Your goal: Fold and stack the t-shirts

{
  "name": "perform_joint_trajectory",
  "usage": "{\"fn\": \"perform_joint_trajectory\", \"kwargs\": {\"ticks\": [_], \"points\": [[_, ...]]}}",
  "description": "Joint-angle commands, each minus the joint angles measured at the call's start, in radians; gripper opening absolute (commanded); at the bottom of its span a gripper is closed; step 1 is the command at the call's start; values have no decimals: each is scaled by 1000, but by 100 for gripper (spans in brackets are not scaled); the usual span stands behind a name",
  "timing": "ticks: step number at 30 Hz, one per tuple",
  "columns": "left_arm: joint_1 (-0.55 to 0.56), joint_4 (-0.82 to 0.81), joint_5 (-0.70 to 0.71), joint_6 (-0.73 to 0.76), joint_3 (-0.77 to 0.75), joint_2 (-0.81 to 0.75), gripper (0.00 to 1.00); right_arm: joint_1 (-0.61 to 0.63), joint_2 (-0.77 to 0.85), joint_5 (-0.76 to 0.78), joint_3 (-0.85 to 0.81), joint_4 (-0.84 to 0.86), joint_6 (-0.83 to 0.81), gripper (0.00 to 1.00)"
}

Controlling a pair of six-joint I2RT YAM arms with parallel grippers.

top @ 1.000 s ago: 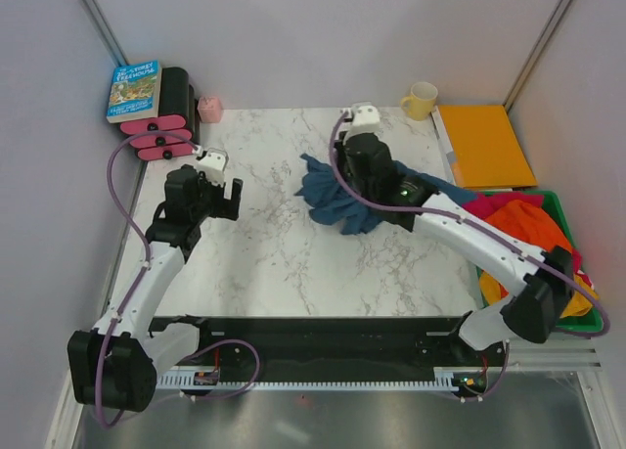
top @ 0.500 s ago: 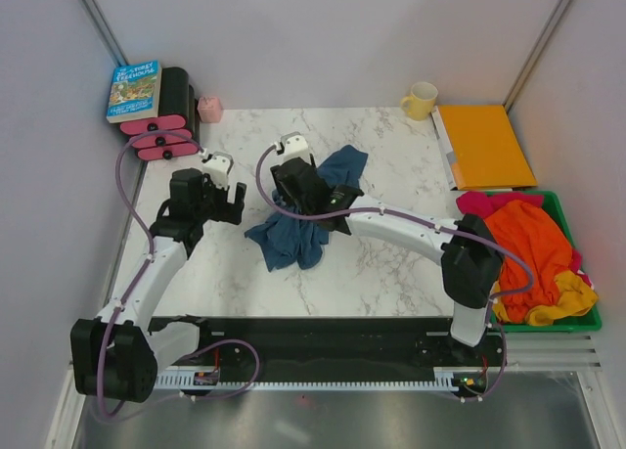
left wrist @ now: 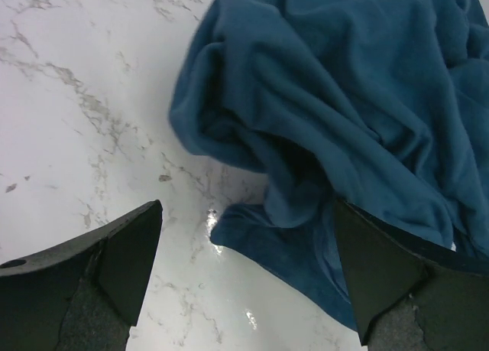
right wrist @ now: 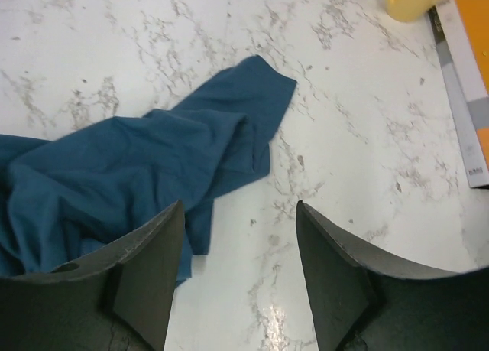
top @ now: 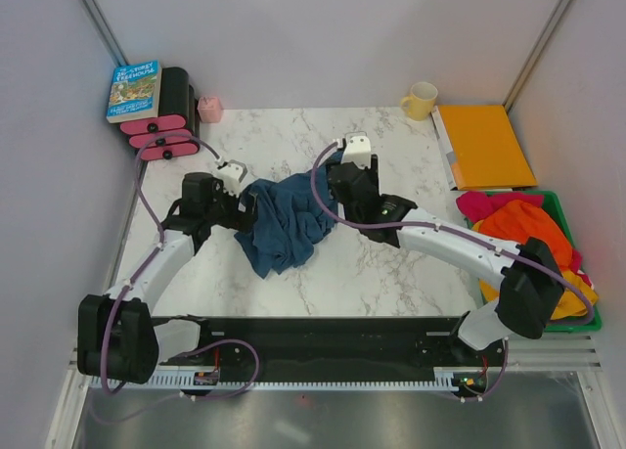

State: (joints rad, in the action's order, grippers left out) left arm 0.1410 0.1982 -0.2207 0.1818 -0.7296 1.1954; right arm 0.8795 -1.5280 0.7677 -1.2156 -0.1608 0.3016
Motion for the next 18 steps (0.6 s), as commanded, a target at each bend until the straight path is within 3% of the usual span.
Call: {"fn": "perform_joint_trajectory", "kwargs": {"ticks": [1, 8, 18], "points": [[14, -28, -65, 38, 33, -49, 99, -1, 32, 59, 90, 30, 51, 67], [17, 23, -89, 116, 102, -68, 99, -2, 6, 48, 134, 33, 77, 67], [17, 40, 35, 130, 59, 134, 88, -4, -4, 36, 159, 38, 111, 66]]}}
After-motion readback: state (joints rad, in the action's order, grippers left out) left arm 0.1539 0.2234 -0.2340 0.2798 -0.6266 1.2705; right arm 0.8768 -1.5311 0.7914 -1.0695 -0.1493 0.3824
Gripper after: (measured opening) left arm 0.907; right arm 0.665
